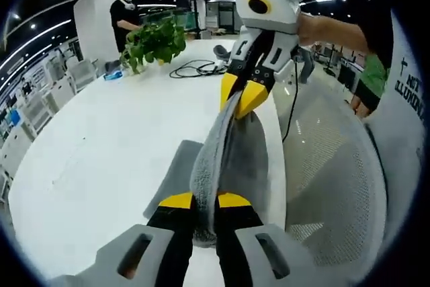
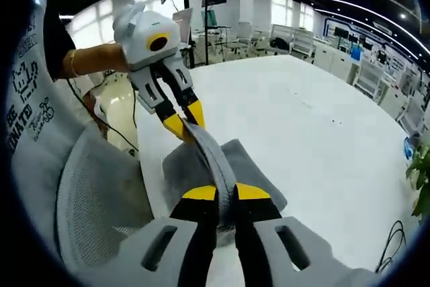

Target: Fold the towel on the table until its edges align and the towel forms a compact rectangular stack.

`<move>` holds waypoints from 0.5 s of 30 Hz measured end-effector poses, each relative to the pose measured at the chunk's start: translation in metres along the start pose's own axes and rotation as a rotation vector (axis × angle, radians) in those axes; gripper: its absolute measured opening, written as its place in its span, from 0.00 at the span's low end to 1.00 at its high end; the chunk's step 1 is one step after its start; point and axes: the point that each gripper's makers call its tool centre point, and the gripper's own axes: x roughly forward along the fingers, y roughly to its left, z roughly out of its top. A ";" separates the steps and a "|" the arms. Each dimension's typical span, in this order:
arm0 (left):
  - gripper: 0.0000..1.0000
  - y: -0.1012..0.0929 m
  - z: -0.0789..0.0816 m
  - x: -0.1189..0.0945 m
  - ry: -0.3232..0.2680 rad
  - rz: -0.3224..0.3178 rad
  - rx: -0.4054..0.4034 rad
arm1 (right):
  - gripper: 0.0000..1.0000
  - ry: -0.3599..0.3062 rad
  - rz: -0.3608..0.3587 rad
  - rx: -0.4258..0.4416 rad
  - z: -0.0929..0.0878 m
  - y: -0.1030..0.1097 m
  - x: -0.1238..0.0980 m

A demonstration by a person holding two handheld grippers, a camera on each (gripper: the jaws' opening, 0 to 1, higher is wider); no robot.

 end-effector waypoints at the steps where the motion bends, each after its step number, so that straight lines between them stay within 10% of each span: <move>1: 0.11 0.001 -0.004 0.004 0.012 -0.017 -0.006 | 0.06 0.007 0.011 0.021 -0.003 -0.002 0.005; 15: 0.12 0.033 -0.041 0.055 0.076 -0.052 -0.208 | 0.08 0.061 0.034 0.143 -0.030 -0.036 0.049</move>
